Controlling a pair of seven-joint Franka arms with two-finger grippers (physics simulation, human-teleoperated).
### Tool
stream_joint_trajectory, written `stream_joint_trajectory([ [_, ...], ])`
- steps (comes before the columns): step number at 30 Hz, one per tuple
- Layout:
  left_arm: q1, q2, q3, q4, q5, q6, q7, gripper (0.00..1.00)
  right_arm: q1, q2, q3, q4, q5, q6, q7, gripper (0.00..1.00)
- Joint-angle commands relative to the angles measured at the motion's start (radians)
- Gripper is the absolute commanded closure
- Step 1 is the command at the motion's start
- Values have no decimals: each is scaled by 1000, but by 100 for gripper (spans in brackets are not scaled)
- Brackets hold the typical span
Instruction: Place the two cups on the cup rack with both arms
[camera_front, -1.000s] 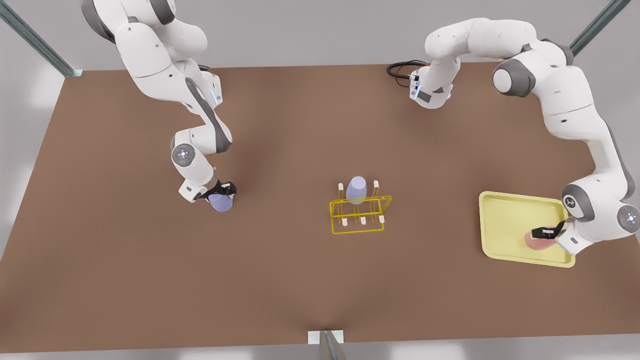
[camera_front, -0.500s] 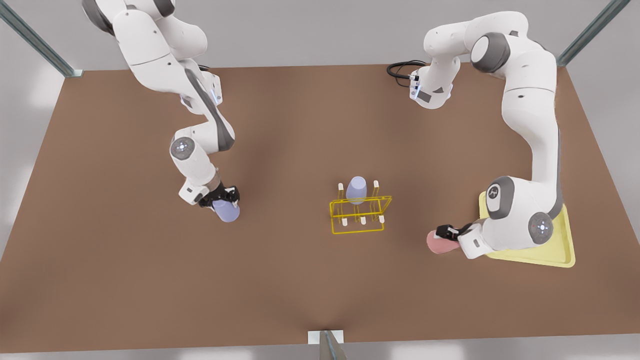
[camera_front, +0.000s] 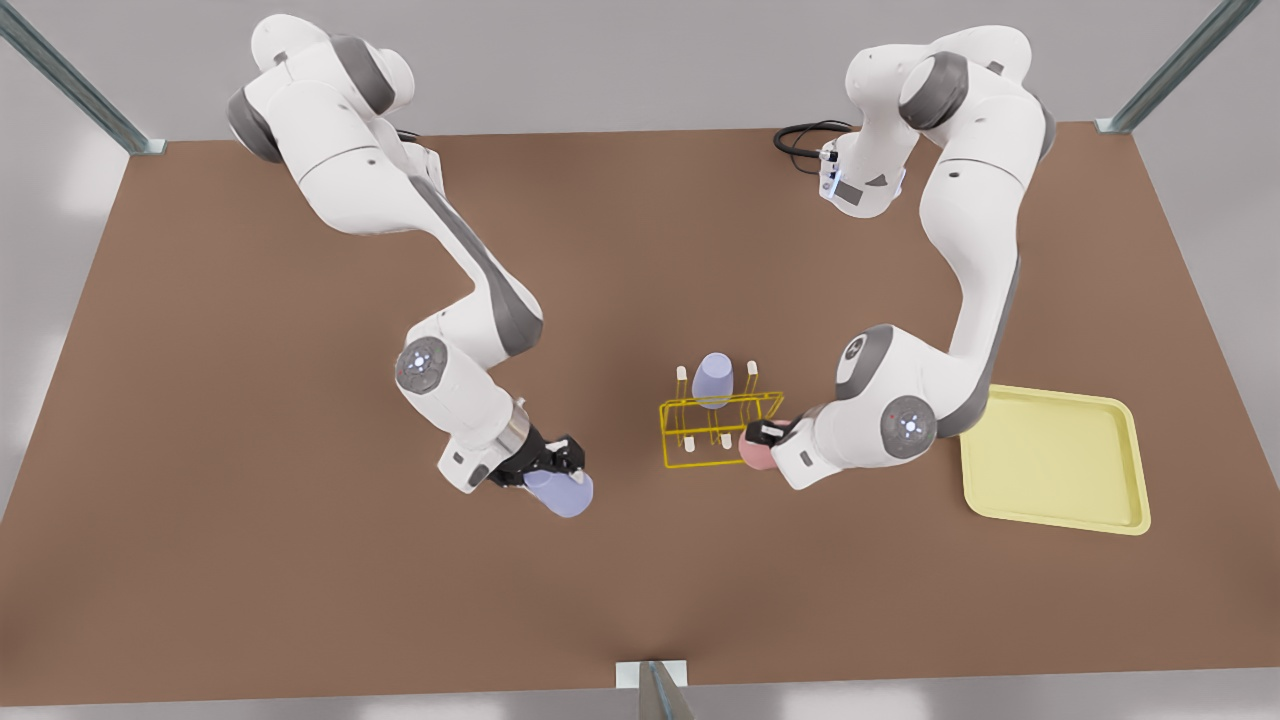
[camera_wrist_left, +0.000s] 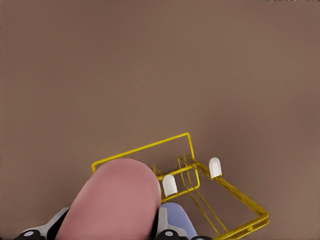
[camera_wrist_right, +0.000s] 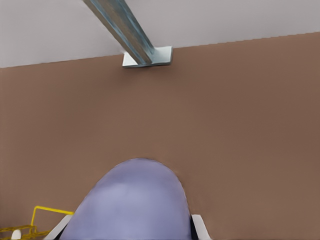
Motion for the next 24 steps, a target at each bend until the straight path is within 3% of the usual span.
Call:
stream_joint_trajectory([
  [1, 5, -1, 0, -3, 37, -5, -378, 18, 1, 59, 34, 89, 0, -167, 291, 19],
  [10, -4, 5, -3, -40, 52, -37, -384, 17, 3, 176, 140, 230, 0, -169, 290, 19],
  [11, -4, 6, -3, -40, 53, -37, -386, 15, 1, 179, 153, 230, 0, -167, 290, 19],
  [12, -4, 6, -3, -44, 53, -37, -386, 0, 3, 182, 154, 232, 0, -167, 290, 19],
  [20, 5, 5, -3, -66, 58, -39, -378, 0, 35, 268, 189, 313, -2, -159, 271, 19],
  [24, -6, 5, -3, -73, 76, -132, -380, 0, 50, 283, 215, 325, -5, -153, 270, 19],
])
